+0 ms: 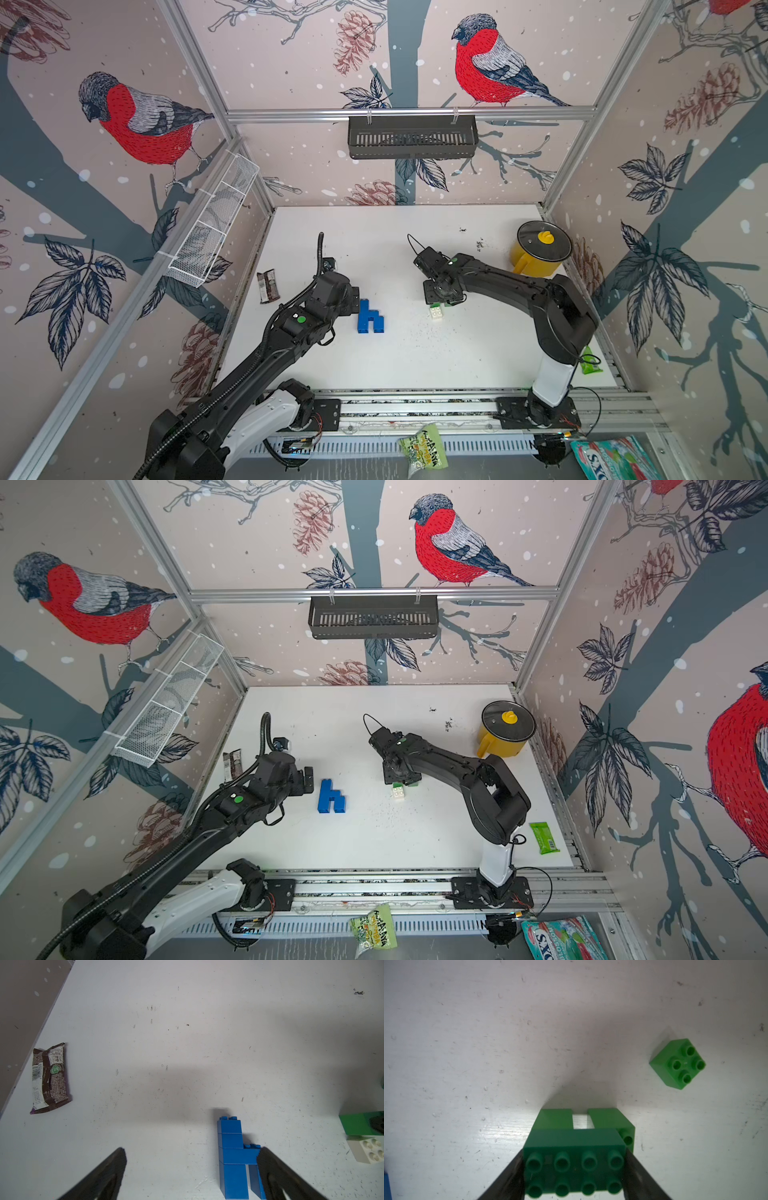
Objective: Assemble the letter h with lego
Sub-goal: Assemble the lego brick with the lego brick.
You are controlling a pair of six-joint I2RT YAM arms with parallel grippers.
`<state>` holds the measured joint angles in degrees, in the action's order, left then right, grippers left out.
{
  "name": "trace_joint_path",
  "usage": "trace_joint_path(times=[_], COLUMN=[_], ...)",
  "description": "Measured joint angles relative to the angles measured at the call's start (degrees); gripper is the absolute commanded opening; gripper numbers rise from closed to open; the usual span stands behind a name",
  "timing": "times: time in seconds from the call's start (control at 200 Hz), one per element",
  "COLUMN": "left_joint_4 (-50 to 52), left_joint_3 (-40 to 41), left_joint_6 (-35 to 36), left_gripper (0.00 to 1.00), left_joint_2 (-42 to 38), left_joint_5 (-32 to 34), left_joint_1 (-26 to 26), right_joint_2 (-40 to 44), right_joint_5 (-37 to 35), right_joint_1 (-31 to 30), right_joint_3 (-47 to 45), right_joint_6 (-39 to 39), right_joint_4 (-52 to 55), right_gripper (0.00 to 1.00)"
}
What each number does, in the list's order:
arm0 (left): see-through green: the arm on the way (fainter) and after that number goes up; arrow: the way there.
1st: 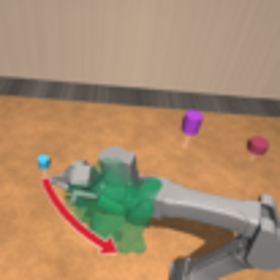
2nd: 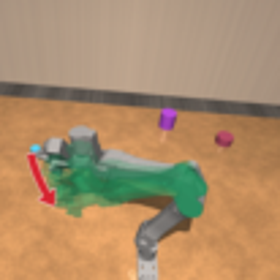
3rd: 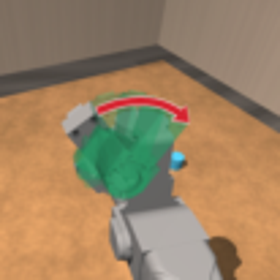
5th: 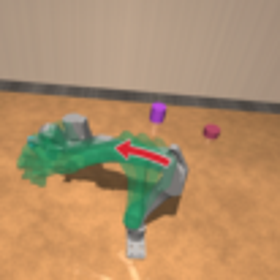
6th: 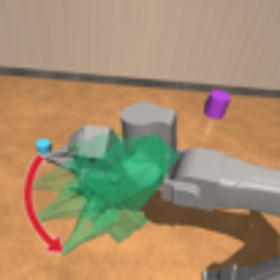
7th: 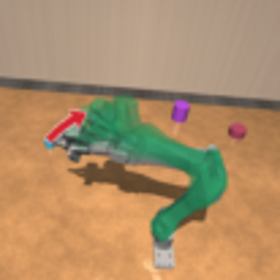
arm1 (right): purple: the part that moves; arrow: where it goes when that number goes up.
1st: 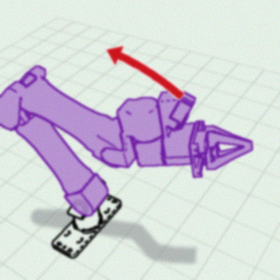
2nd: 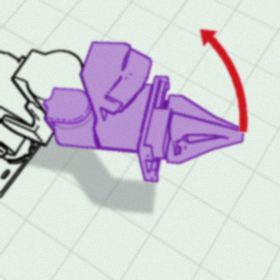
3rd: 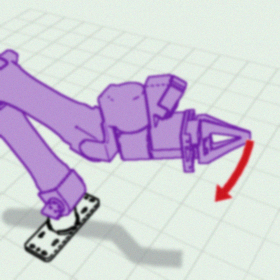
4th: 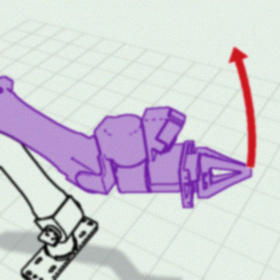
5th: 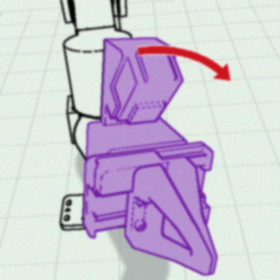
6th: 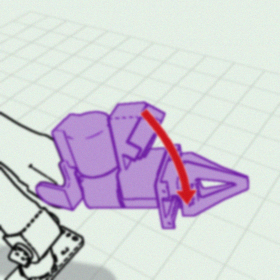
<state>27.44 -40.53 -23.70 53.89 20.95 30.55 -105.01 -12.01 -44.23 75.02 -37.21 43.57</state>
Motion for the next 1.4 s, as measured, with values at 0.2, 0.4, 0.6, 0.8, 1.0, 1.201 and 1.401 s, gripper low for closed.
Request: trace_joint_path(times=[0.2,0.4,0.6,0.8,1.0,1.201,1.401], left_joint_4=[0.0,0.0,0.0,0.0,0.0,0.0,0.0], left_joint_3=[0.0,0.0,0.0,0.0,0.0,0.0,0.0], left_joint_6=[0.0,0.0,0.0,0.0,0.0,0.0,0.0], left_gripper=[0.98,0.98,0.98,0.98,0.98,0.98,0.98], left_joint_2=[0.13,0.35,0.55,0.74,0.85,0.85,0.85], left_joint_5=[-0.11,-0.39,-0.42,-0.66,-1.25,-1.25,-1.22], left_joint_1=[0.0,0.0,0.0,0.0,0.0,0.0,0.0], right_joint_2=[-0.17,-0.15,-0.13,-0.13,0.83,2.95,5.64], right_joint_5=[0.0,0.0,1.01,1.14,1.25,1.03,1.01], right_joint_1=[0.02,0.0,-0.31,-0.72,-0.85,-0.83,-0.98], right_joint_3=[0.0,0.13,0.09,-0.02,1.16,3.87,3.8], right_joint_6=[-0.02,-0.09,0.02,0.09,0.13,0.13,0.09], right_joint_4=[0.07,0.2,2.05,3.08,3.93,5.03,5.57], right_gripper=[0.57,0.66,0.75,0.85,0.86,0.79,0.7])
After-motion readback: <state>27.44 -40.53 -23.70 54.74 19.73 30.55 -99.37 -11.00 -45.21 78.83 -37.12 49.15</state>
